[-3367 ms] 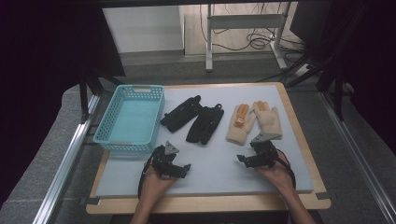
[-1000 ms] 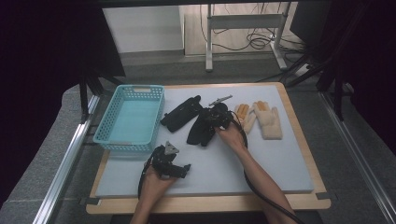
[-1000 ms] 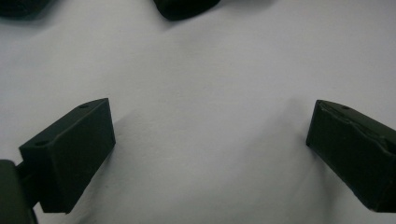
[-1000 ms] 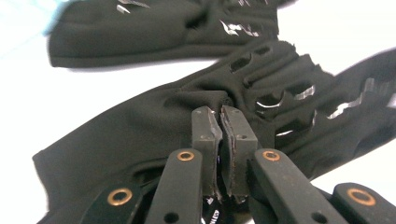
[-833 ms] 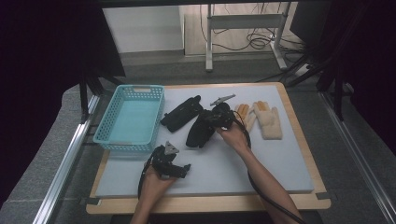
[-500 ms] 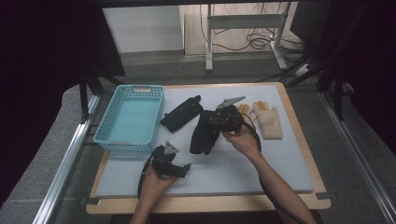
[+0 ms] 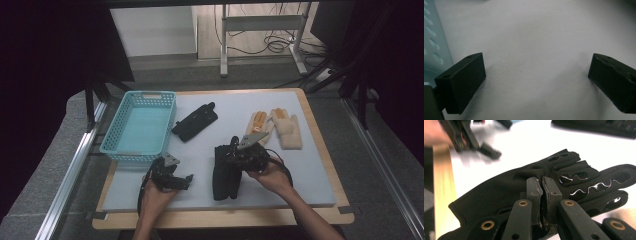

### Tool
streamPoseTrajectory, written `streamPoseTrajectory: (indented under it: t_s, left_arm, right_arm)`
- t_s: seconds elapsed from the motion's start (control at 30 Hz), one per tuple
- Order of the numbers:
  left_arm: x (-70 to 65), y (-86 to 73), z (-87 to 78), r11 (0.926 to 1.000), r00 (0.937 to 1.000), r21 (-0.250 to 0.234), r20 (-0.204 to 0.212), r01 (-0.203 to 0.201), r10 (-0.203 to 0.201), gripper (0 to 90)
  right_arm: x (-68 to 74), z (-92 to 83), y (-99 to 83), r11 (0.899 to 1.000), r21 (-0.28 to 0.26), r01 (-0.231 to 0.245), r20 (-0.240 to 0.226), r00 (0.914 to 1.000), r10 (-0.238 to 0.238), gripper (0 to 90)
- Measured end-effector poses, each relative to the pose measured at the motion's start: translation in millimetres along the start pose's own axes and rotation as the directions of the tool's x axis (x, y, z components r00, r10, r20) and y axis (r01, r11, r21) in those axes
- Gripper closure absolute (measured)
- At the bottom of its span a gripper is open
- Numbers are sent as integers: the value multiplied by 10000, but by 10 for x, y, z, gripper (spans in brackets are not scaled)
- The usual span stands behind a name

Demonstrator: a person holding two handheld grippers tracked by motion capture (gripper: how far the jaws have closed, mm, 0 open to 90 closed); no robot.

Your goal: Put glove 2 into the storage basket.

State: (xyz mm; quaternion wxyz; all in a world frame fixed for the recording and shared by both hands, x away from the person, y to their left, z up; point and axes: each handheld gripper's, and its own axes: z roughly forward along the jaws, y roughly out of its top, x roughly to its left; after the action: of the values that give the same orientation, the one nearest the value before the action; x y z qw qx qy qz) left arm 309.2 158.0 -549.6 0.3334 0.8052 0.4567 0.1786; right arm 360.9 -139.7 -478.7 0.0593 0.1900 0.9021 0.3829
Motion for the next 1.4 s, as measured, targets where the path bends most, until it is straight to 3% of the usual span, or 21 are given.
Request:
streamPoseTrajectory:
  t_s: [0.17, 0.23, 0.33, 0.43, 0.53, 0.67, 0.83, 1.23, 1.4]
  left_arm:
    - [29, 1, 15, 9995, 9994, 112, 167, 295, -297, 4]
    - [28, -1, 15, 9995, 9994, 98, 163, 293, -294, 4]
    - [31, -1, 15, 9996, 9995, 104, 157, 262, -264, 4]
    - [31, -1, 15, 9996, 9995, 89, 152, 270, -272, 5]
    - [31, -2, 15, 9996, 9995, 90, 151, 266, -268, 5]
    - [29, -3, 15, 9995, 9994, 94, 162, 300, -301, 6]
    - [31, -2, 15, 9995, 9994, 107, 168, 292, -294, 6]
    - [31, -4, 18, 9994, 9993, 66, 195, 332, -333, 6]
    - [31, -4, 18, 9994, 9992, 66, 202, 335, -336, 6]
  right_arm:
    - [2, 192, -166, 9992, 305, -245, -57, 9997, 247, 824]
    - [8, 224, -197, 9993, 252, -283, 6, 9996, 283, 766]
    - [-14, 176, -176, 9972, -160, -724, 3, 9974, 724, 593]
    - [-62, 127, -102, 9940, -473, -991, 364, 9942, 1009, 520]
    - [-115, 154, -1, 9921, -645, -1078, 566, 9922, 1115, 502]
    - [-234, 290, 184, 9905, -774, -1134, 635, 9909, 1184, 490]
    - [-418, 514, 447, 9842, -882, -1536, 702, 9846, 1599, 491]
    - [-637, 1081, 876, 9865, -413, -1586, 1253, 9787, 1626, 698]
    - [-750, 1263, 984, 9813, -439, -1875, 1489, 9700, 1920, 659]
